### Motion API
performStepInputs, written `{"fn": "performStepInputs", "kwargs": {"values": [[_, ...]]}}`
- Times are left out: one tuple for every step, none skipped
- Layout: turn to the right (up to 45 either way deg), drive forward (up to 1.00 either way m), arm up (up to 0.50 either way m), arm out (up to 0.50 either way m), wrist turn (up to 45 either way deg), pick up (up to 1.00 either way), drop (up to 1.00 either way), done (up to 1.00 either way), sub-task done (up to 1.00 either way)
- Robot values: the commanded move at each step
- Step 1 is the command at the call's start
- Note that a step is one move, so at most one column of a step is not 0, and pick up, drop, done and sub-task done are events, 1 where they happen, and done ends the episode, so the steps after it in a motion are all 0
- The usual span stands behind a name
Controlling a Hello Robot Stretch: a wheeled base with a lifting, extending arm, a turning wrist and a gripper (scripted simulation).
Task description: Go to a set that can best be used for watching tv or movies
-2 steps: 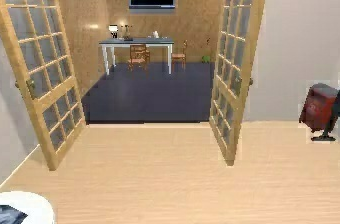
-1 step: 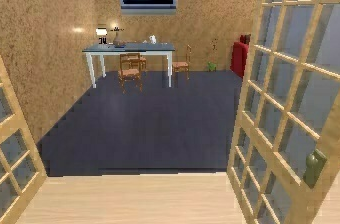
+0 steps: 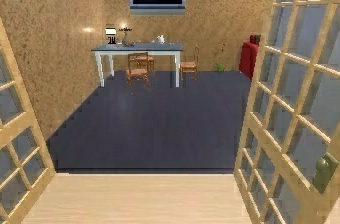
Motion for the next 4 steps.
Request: {"fn": "performStepInputs", "kwargs": {"values": [[-24.0, 0.0, 0.0, 0.0, 0.0, 0.0, 0.0, 0.0, 0.0], [0.0, 0.3, 0.0, 0.0, 0.0, 0.0, 0.0, 0.0, 0.0], [39.0, 0.0, 0.0, 0.0, 0.0, 0.0, 0.0, 0.0, 0.0], [0.0, 0.25, 0.0, 0.0, 0.0, 0.0, 0.0, 0.0, 0.0]]}}
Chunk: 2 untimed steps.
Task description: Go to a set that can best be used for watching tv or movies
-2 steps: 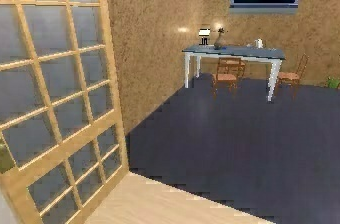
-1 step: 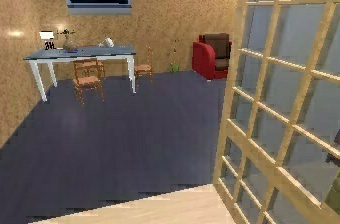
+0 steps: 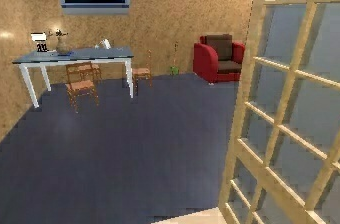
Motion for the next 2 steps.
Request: {"fn": "performStepInputs", "kwargs": {"values": [[-6.0, 0.0, 0.0, 0.0, 0.0, 0.0, 0.0, 0.0, 0.0], [0.0, 1.0, 0.0, 0.0, 0.0, 0.0, 0.0, 0.0, 0.0]]}}
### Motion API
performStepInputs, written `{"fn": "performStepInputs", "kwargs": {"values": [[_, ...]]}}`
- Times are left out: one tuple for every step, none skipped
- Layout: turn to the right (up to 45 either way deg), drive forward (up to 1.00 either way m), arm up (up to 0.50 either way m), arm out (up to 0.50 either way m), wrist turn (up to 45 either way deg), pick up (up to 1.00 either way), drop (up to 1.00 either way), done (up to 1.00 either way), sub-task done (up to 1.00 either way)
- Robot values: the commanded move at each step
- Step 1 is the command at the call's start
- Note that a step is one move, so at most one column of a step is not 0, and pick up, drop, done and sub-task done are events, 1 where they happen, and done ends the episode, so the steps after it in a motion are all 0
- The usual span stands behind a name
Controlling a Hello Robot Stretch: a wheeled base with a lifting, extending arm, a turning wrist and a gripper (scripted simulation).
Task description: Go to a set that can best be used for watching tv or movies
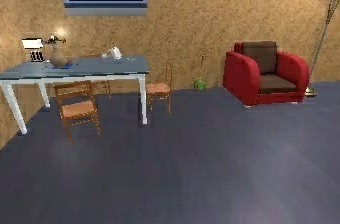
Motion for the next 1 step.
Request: {"fn": "performStepInputs", "kwargs": {"values": [[-6.0, 0.0, 0.0, 0.0, 0.0, 0.0, 0.0, 0.0, 0.0]]}}
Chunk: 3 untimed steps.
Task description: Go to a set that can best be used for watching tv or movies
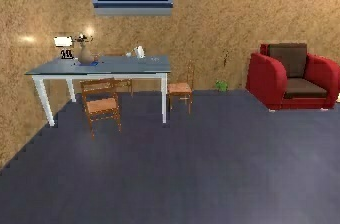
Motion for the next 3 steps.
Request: {"fn": "performStepInputs", "kwargs": {"values": [[0.0, 0.4, 0.0, 0.0, 0.0, 0.0, 0.0, 0.0, 0.0], [39.0, 0.0, 0.0, 0.0, 0.0, 0.0, 0.0, 0.0, 0.0], [0.0, 0.45, 0.0, 0.0, 0.0, 0.0, 0.0, 0.0, 0.0]]}}
